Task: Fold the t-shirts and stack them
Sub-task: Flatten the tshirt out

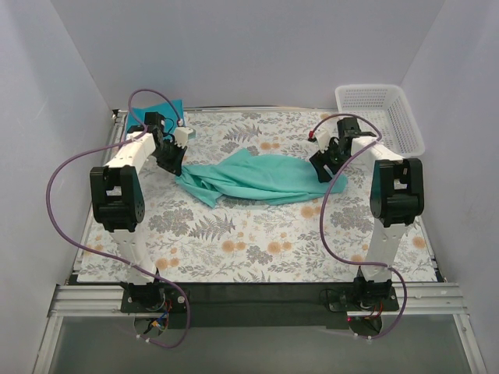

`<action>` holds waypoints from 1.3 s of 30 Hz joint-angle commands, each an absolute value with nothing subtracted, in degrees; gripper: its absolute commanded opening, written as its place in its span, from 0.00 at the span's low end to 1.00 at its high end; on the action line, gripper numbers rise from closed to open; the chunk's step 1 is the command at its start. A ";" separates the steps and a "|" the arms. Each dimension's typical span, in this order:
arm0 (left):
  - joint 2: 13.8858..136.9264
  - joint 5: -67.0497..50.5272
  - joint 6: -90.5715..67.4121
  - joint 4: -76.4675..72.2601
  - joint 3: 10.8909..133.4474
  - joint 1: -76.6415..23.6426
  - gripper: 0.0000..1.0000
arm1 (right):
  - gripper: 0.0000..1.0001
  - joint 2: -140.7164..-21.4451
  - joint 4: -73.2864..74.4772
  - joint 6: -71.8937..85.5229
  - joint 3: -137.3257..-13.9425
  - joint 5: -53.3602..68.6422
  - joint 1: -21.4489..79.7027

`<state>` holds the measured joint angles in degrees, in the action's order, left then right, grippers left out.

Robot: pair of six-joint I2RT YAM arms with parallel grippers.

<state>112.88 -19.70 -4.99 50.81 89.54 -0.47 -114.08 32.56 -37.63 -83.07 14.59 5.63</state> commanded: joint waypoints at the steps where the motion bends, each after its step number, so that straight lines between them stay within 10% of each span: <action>1: 112.06 -19.16 -5.36 50.54 91.49 -0.09 0.00 | 0.58 -113.47 34.09 -38.76 -81.22 15.37 5.45; 4: 112.24 -19.42 -6.15 50.62 92.55 -0.09 0.00 | 0.02 -112.33 36.12 -39.90 -81.12 16.69 5.45; 30: 79.64 -33.04 12.91 53.52 77.17 5.01 0.00 | 0.01 -55.74 41.75 -37.27 -82.97 20.83 0.61; 39: 88.57 -32.08 4.86 54.67 83.31 5.36 0.00 | 0.01 -74.06 26.12 -36.12 -80.14 22.33 0.70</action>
